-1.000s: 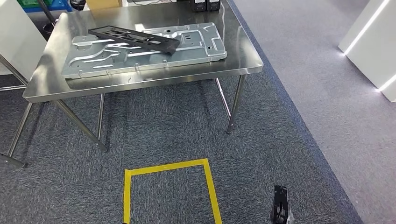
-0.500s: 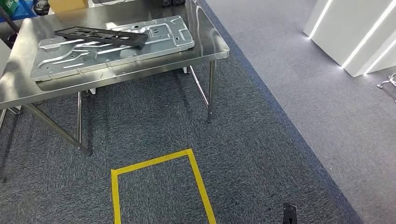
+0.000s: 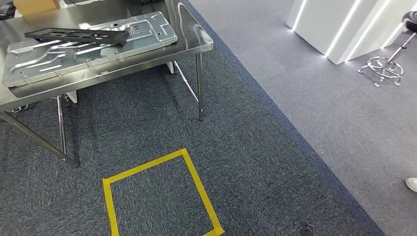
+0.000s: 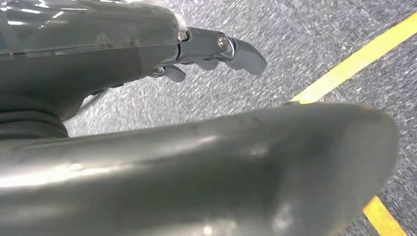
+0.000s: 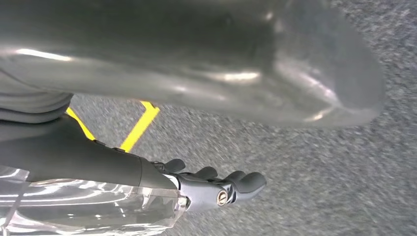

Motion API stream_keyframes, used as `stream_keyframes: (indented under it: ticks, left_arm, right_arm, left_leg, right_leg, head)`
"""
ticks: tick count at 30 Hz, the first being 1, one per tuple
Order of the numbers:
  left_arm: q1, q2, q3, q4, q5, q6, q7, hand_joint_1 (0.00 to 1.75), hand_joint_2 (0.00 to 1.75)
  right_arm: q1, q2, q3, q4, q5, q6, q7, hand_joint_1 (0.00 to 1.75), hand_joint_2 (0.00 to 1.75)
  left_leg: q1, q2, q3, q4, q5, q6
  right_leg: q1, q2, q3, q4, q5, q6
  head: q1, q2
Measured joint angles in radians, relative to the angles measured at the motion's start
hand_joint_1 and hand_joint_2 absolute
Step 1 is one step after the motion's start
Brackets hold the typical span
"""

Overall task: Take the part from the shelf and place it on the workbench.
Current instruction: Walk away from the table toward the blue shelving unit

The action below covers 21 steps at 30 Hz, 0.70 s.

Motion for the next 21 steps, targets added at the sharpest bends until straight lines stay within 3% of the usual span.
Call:
stream_keyframes:
  ticks: [1, 2, 4, 5, 6, 7, 8, 10, 12, 13, 15, 16, 17, 19, 21]
  left_arm:
    - [-0.001, 0.0, -0.001, 0.0, 0.0, -0.001, 0.0, 0.0, 0.0]
    - [-0.001, -0.001, -0.002, 0.0, -0.001, -0.002, 0.0, 0.0, 0.0]
    - [0.002, -0.001, -0.002, 0.0, -0.001, -0.004, 0.002, 0.0, 0.0]
    - [0.004, -0.001, -0.002, 0.0, -0.001, -0.005, 0.004, 0.0, 0.0]
    - [0.004, -0.001, -0.002, 0.0, -0.001, -0.006, 0.006, 0.0, 0.0]
    - [0.003, -0.001, -0.002, 0.0, -0.001, -0.007, 0.007, 0.0, 0.0]
    - [0.003, -0.001, -0.002, 0.0, 0.0, -0.009, 0.008, 0.0, 0.0]
    - [0.003, -0.001, -0.002, 0.0, 0.0, -0.01, 0.009, 0.0, 0.0]
    - [0.004, -0.001, -0.002, 0.0, 0.0, -0.011, 0.007, 0.0, 0.0]
    - [0.004, -0.001, -0.002, 0.0, -0.001, -0.011, 0.006, 0.0, 0.0]
    - [0.002, -0.001, -0.003, 0.0, -0.002, -0.012, 0.005, 0.0, 0.0]
    - [0.002, -0.001, -0.003, 0.0, -0.003, -0.013, 0.005, 0.0, 0.0]
    - [0.003, -0.002, -0.003, 0.0, -0.004, -0.013, 0.005, 0.0, 0.0]
    - [0.007, -0.004, -0.003, 0.0, -0.007, -0.014, 0.007, 0.0, 0.0]
    - [0.011, -0.004, -0.003, 0.0, -0.01, -0.015, 0.01, 0.0, 0.0]
  right_arm:
    - [0.002, -0.001, -0.001, 0.001, 0.0, 0.0, 0.001, 0.0, 0.0]
    - [0.003, -0.001, -0.001, 0.002, 0.0, 0.0, 0.001, 0.0, 0.0]
    - [0.002, -0.001, -0.002, 0.002, 0.0, 0.0, 0.001, 0.0, 0.0]
    - [0.002, -0.001, -0.002, 0.002, 0.001, 0.0, 0.0, 0.0, 0.0]
    - [0.002, -0.001, -0.002, 0.003, 0.002, 0.001, 0.0, 0.0, 0.0]
    - [0.002, -0.001, -0.002, 0.003, 0.004, 0.002, -0.001, 0.0, 0.0]
    - [0.001, -0.002, -0.002, 0.003, 0.005, 0.003, -0.001, 0.0, 0.0]
    - [-0.003, -0.001, -0.002, 0.003, 0.008, 0.005, -0.003, 0.0, 0.0]
    - [-0.011, -0.001, -0.002, 0.002, 0.01, 0.006, -0.005, 0.0, 0.0]
    - [-0.013, -0.001, -0.002, 0.002, 0.011, 0.006, -0.006, 0.0, 0.0]
    - [-0.014, -0.002, -0.002, 0.002, 0.011, 0.006, -0.007, 0.0, 0.0]
    - [-0.014, -0.002, -0.002, 0.002, 0.011, 0.006, -0.007, 0.0, 0.0]
    - [-0.013, -0.003, -0.002, 0.002, 0.011, 0.006, -0.008, 0.0, 0.0]
    - [-0.015, -0.003, -0.002, 0.002, 0.01, 0.006, -0.009, 0.0, 0.0]
    - [-0.016, -0.003, -0.002, 0.002, 0.011, 0.006, -0.01, 0.0, 0.0]
  left_leg:
    - [0.001, 0.011, -0.007, -0.004, 0.013, 0.005]
    - [0.003, 0.023, -0.017, -0.009, 0.027, 0.011]
    - [0.002, 0.046, -0.043, -0.011, 0.05, 0.018]
    - [0.002, 0.057, -0.057, -0.009, 0.061, 0.019]
    - [0.001, 0.069, -0.072, -0.006, 0.07, 0.018]
    - [0.002, 0.08, -0.088, -0.002, 0.079, 0.016]
    - [0.002, 0.09, -0.104, 0.004, 0.086, 0.013]
    - [0.002, 0.108, -0.133, 0.022, 0.095, 0.004]
    - [0.0, 0.127, -0.151, 0.041, 0.1, -0.006]
    - [0.0, 0.136, -0.155, 0.046, 0.102, -0.011]
    - [0.003, 0.151, -0.16, 0.052, 0.107, -0.023]
    - [0.007, 0.141, -0.166, 0.062, 0.096, -0.03]
    - [0.01, 0.12, -0.177, 0.088, 0.071, -0.035]
    - [0.015, 0.068, -0.218, 0.198, -0.012, -0.043]
    - [0.017, 0.049, -0.249, 0.31, -0.067, -0.046]
  right_leg:
    - [0.0, -0.009, -0.007, 0.011, -0.016, 0.004]
    - [0.001, -0.023, -0.018, 0.04, -0.053, 0.007]
    - [-0.002, -0.057, -0.049, 0.153, -0.162, 0.012]
    - [-0.004, -0.065, -0.061, 0.217, -0.198, 0.017]
    - [-0.008, -0.068, -0.064, 0.265, -0.208, 0.021]
    - [-0.012, -0.071, -0.054, 0.286, -0.195, 0.025]
    - [-0.016, -0.076, -0.027, 0.271, -0.17, 0.028]
    - [-0.02, -0.11, 0.078, 0.153, -0.139, 0.032]
    - [-0.014, -0.147, 0.168, 0.028, -0.159, 0.023]
    - [-0.009, -0.153, 0.186, -0.003, -0.171, 0.016]
    - [-0.007, -0.139, 0.177, -0.016, -0.167, -0.004]
    - [-0.007, -0.131, 0.171, -0.018, -0.159, -0.013]
    - [-0.008, -0.124, 0.164, -0.021, -0.15, -0.022]
    - [-0.006, -0.106, 0.144, -0.022, -0.132, -0.034]
    - [-0.003, -0.084, 0.122, -0.019, -0.116, -0.036]
  head:
    - [0.001, 0.0]
    - [0.003, 0.0]
    - [0.005, 0.0]
    - [0.005, 0.0]
    - [0.005, 0.0]
    - [0.005, 0.0]
    - [0.005, 0.0]
    - [0.006, 0.0]
    - [0.005, 0.0]
    - [0.005, 0.0]
    - [0.005, 0.0]
    - [0.005, 0.0]
    - [0.005, 0.0]
    - [0.005, 0.0]
    - [0.005, 0.0]
